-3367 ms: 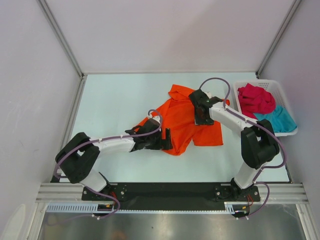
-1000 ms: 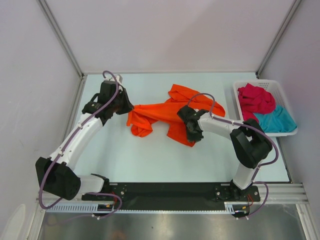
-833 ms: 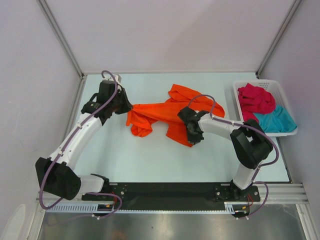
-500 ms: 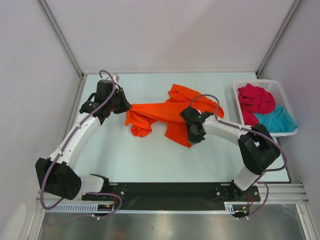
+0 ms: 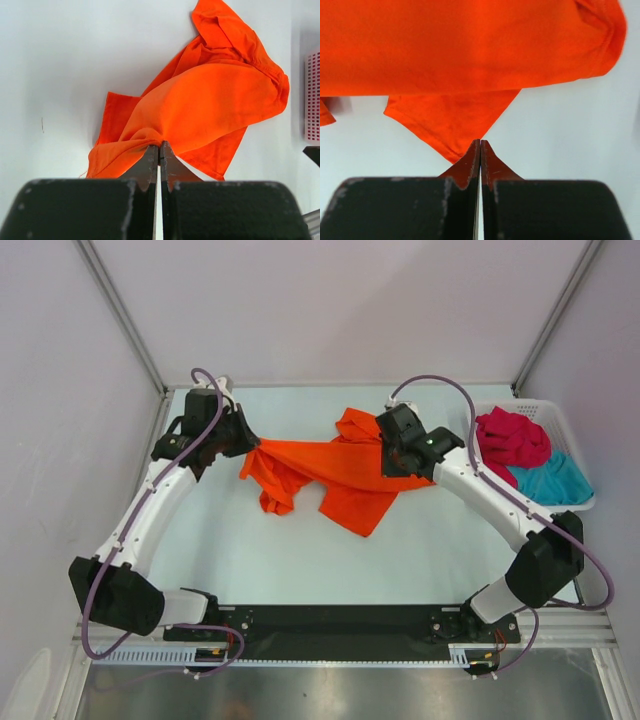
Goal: Fold and stack the t-shirts
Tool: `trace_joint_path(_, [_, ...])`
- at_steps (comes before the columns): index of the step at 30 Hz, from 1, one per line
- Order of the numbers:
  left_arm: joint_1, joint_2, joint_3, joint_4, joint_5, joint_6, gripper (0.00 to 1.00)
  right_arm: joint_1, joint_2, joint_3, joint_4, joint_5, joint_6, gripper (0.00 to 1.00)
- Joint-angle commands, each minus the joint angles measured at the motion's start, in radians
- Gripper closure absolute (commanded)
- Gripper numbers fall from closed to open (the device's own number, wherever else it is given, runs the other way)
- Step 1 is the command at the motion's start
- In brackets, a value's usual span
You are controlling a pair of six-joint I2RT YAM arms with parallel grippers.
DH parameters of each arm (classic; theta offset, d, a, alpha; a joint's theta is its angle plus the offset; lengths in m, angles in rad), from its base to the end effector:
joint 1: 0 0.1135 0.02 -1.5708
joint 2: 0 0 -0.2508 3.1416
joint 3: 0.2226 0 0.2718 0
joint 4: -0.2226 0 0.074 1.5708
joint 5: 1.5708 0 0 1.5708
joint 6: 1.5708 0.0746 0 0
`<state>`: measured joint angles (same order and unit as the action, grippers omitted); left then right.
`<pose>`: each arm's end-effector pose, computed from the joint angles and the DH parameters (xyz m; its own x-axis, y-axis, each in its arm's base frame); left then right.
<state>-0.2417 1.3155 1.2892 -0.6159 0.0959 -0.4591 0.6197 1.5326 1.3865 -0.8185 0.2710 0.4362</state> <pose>0.3303 -0.0888 0.3204 -0.6599 -0.2916 -0.6924 0.0226 0.9135 -0.4063 0.3084 0.1955 0.2650 -0.7903 -0.0638 -0.6093 -0.1120 0.9928 0.0413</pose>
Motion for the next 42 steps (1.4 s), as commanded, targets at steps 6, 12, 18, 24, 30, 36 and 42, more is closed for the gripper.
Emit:
trace_joint_path(6, [0.015, 0.001, -0.014, 0.028, 0.053, 0.010, 1.00, 0.072, 0.038, -0.101, -0.002, -0.085, 0.041, 0.74])
trace_joint_path(12, [0.013, 0.002, -0.028, 0.030, 0.048, 0.016, 1.00, 0.136, 0.118, -0.173, 0.088, -0.168, 0.096, 0.71])
trace_joint_path(18, [0.013, 0.005, -0.039, 0.033, 0.047, 0.014, 1.00, 0.169, 0.170, -0.191, 0.096, -0.182, 0.110, 0.69])
trace_joint_path(24, [0.013, 0.004, -0.048, 0.035, 0.045, 0.017, 1.00, 0.170, 0.201, -0.222, 0.119, -0.203, 0.119, 0.61])
trace_joint_path(30, [0.015, 0.004, -0.050, 0.036, 0.045, 0.020, 1.00, 0.173, 0.238, -0.228, 0.131, -0.213, 0.118, 0.58])
trace_joint_path(36, [0.018, 0.005, -0.050, 0.036, 0.042, 0.022, 1.00, 0.175, 0.261, -0.233, 0.137, -0.217, 0.115, 0.59])
trace_joint_path(42, [0.022, 0.008, -0.050, 0.036, 0.045, 0.027, 1.00, 0.175, 0.261, -0.241, 0.148, -0.210, 0.107, 1.00])
